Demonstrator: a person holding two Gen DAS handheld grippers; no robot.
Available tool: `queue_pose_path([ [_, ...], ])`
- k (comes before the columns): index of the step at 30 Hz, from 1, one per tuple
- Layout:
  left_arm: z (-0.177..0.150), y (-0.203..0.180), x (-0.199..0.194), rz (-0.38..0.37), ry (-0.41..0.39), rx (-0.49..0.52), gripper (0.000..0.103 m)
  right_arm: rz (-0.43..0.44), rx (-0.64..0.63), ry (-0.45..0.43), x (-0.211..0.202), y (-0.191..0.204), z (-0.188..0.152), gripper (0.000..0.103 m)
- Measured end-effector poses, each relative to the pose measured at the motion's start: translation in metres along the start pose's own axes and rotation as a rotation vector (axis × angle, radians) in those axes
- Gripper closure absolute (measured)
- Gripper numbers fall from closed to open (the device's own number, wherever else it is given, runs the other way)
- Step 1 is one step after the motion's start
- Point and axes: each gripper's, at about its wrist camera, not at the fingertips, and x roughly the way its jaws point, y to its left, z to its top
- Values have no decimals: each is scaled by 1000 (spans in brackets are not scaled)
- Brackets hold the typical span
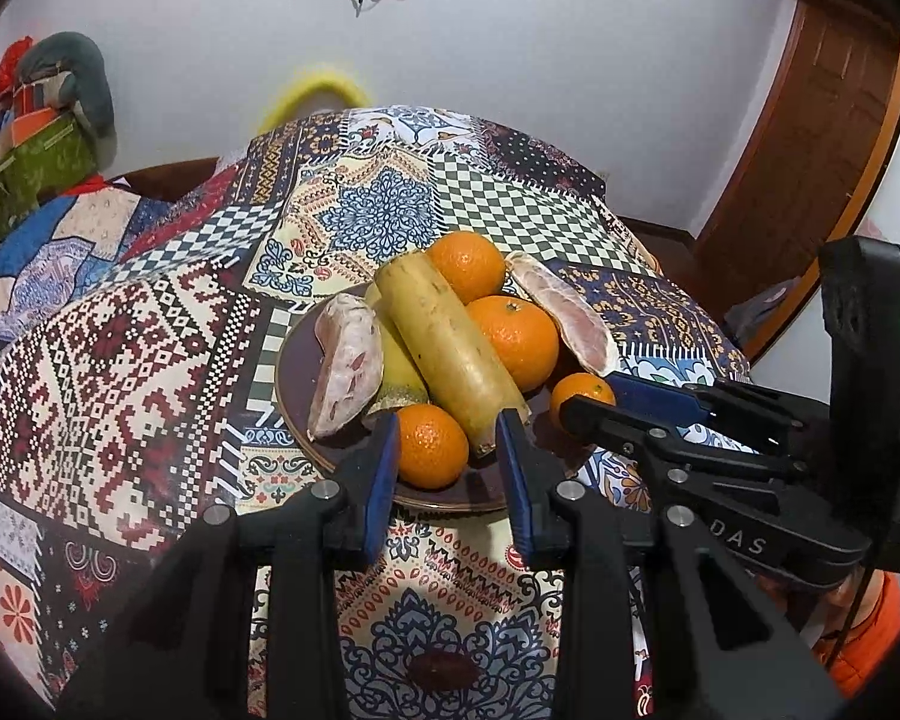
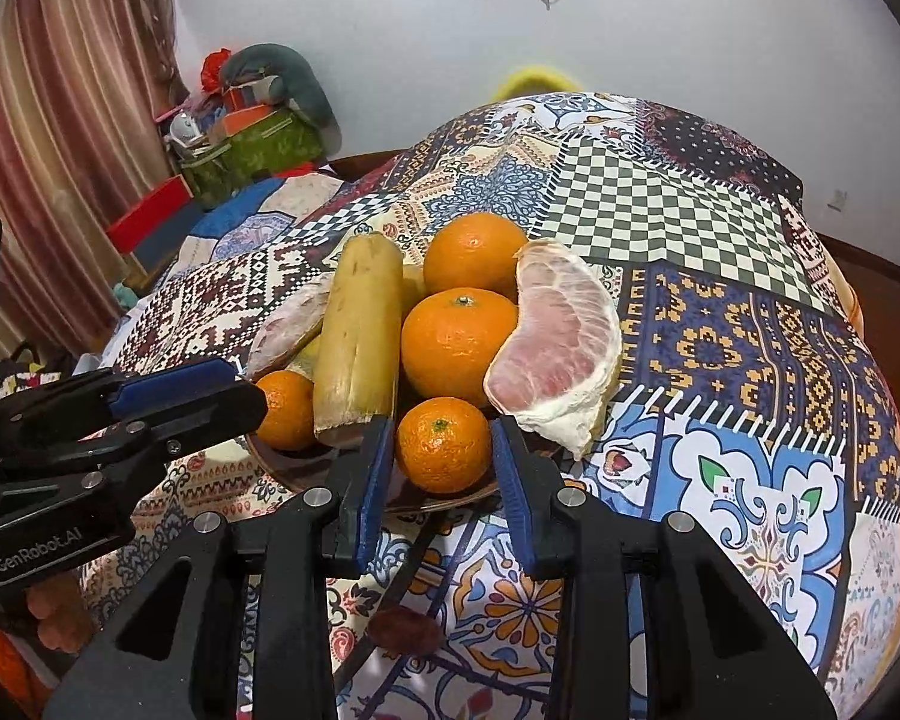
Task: Organize fruits
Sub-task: 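Carry both oranges onto the dark plate and open both tools, then grasp a dark red date with the right tool while the left tool grasps another date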
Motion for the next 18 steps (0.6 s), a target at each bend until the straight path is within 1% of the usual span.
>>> queue_pose_path([
  [10,0,-2,-25,2,-25,-9,71,1,-21,-34,-24,6,-1,71],
  [18,-11,-1,-45,15,-20,-9,71,-13,-47,-2,-37,9,-19,70],
])
